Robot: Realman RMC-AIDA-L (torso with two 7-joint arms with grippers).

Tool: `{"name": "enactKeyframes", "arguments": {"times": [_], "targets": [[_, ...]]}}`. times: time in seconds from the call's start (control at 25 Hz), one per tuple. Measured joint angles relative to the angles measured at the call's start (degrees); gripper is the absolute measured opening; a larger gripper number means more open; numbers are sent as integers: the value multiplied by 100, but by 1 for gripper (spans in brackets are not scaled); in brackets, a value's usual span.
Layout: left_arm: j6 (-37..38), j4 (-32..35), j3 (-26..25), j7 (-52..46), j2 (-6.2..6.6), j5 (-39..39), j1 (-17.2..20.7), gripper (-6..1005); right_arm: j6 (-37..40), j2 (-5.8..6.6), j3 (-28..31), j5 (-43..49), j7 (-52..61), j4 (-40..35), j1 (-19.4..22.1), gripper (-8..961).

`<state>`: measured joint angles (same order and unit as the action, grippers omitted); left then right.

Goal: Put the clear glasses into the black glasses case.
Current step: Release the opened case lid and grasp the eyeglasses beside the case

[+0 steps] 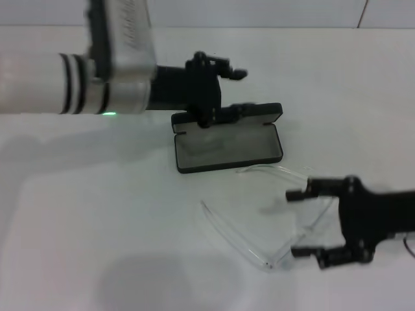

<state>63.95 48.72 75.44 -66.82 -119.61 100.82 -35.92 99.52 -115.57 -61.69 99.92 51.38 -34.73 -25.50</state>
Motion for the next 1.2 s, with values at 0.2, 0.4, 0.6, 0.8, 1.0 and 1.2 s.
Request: {"name": "enactKeyframes", "arguments": {"times": [0.2,0.4,0.6,0.8,1.0,1.2], "targets": [[827,180,-407,337,12,-1368,734,514,6,17,52,10,1660,-1068,-45,780],[1129,-92,-734,402,14,-2136,1255,548,-161,24,31,546,3954,-2972,-59,779],[1311,-501,-1046,398,15,-2219,1415,638,-102,23,-368,1684,5409,-4237,-437,779],[1499,-792,-1237,586,18,-2217,1445,718,214,39,-1138,2442,4667,-4494,-940,778],[1506,-803,-1240,557,25,-2185,1443,738,500,30,-1761,2869,4173,-4476,-1354,777],[1510,-806,-1242,537,27,-2169,1445,738,657,18,-2043,3219,4064,-4388,-1621,750]]}}
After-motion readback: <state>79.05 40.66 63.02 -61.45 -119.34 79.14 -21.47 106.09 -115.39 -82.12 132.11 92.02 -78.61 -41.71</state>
